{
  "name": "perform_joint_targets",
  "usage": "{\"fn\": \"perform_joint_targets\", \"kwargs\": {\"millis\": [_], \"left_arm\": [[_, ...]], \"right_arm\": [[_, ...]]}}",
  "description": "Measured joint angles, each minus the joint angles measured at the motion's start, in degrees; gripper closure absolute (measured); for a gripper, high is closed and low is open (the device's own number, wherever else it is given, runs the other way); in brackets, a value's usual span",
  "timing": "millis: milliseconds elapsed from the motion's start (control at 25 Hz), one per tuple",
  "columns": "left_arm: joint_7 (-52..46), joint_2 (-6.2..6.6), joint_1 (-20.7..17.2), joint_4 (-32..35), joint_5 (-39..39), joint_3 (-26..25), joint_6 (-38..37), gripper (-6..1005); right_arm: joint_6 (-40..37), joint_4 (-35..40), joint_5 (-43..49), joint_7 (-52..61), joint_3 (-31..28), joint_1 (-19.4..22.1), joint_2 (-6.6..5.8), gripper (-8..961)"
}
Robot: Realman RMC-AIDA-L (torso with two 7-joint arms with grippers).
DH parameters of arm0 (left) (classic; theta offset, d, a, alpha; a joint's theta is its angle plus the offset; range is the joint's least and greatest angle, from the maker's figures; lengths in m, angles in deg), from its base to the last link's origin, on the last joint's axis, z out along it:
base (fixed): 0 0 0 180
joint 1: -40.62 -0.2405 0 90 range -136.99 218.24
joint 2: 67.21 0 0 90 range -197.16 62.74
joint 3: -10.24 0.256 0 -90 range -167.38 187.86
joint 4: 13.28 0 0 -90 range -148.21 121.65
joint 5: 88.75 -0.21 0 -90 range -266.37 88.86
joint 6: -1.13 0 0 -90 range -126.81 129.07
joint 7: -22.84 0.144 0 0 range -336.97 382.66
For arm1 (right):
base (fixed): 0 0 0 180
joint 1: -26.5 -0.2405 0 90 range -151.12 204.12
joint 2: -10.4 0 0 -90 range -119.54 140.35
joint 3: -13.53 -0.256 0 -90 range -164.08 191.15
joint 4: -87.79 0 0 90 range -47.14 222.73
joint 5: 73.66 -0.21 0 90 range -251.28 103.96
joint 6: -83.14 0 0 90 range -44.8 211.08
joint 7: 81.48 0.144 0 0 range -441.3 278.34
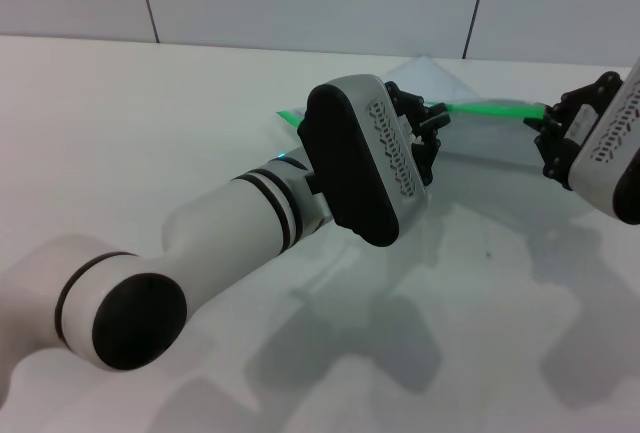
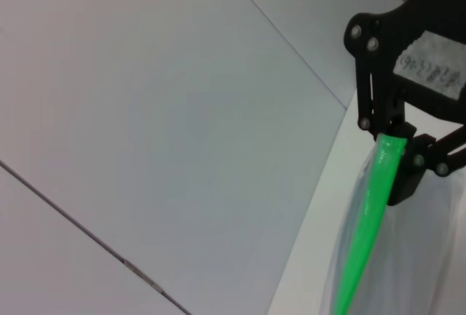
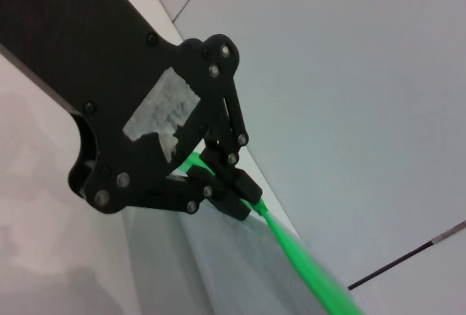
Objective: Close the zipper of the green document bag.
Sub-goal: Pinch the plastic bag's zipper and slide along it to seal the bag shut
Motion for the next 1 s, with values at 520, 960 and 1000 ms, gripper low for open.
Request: {"fn": "perform_joint_targets", "kwargs": {"millis": [520,960,1000], "left_arm": [[0.2,0.0,-0.6,0.1,0.0,0.2,-0.9,947],[0.2,0.1,-0.4,0.1,0.0,0.2,-1.1,881],[0.2,0.1,-0.3,0.3,0.0,0.2,-1.2,856]], "right_arm": [[-0.1,-0.2,0.0,-0.1,0.0,0.2,0.0,930],[-0.1,-0.1,0.0,-0.2,0.0,0.2,0.0,934],[-0.1,0.0,0.0,-0.2,0.0,0.2,0.0,934]]}}
